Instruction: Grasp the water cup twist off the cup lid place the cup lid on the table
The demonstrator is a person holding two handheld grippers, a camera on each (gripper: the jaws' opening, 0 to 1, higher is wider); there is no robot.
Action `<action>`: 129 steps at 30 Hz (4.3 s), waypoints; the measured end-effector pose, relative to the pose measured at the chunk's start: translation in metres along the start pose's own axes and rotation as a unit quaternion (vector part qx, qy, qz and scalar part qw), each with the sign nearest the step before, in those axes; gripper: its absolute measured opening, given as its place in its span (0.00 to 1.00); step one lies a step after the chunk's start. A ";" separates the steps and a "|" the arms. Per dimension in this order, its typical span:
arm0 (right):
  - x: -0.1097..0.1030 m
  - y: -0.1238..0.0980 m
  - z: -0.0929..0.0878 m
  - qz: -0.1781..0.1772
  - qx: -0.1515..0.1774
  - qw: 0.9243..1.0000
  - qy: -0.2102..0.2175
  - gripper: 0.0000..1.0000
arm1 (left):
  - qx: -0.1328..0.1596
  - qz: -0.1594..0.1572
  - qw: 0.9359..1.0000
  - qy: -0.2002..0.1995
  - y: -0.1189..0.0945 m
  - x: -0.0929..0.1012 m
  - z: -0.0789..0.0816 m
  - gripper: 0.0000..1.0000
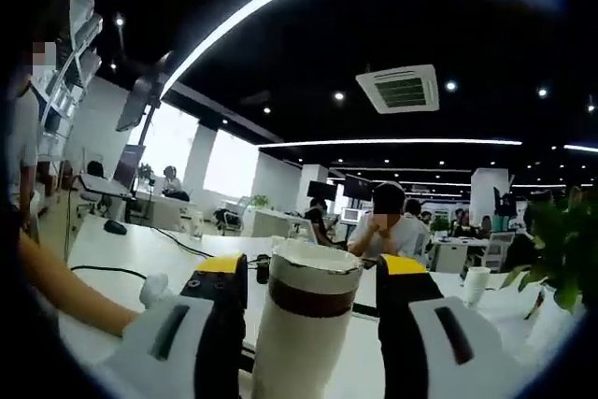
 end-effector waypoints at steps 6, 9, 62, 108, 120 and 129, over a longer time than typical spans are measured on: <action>0.004 0.010 -0.007 0.037 -0.017 0.999 -0.003 0.48 | 0.000 0.001 1.000 -0.001 -0.001 0.000 0.000 0.50; 0.007 0.011 -0.009 0.070 -0.010 0.997 0.010 0.47 | 0.000 0.001 1.000 -0.001 -0.001 0.000 0.000 0.50; 0.012 0.011 -0.006 0.115 0.023 0.991 0.063 0.46 | 0.000 -0.001 1.000 -0.003 0.000 0.003 0.000 0.50; 0.016 0.011 -0.002 0.056 0.016 0.998 0.022 0.54 | -0.002 0.003 1.000 0.001 -0.001 0.000 -0.001 0.50; 0.016 0.015 -0.003 0.152 0.036 0.987 0.036 0.47 | -0.002 0.003 1.000 0.000 0.000 0.001 0.000 0.50; 0.021 0.022 -0.006 0.271 0.062 0.959 0.055 0.47 | -0.002 0.003 1.000 -0.001 0.001 0.001 0.000 0.50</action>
Point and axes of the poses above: the point that each gripper's makers call its tool centre point, and the gripper's own axes: y roughly forward along the fingers, x roughly to its right, z roughly out of its top, the point moved 6 cm from there along -y, roughly backward along the fingers, and after that the axes turned 8 degrees about -y, right-handed, at the moved point
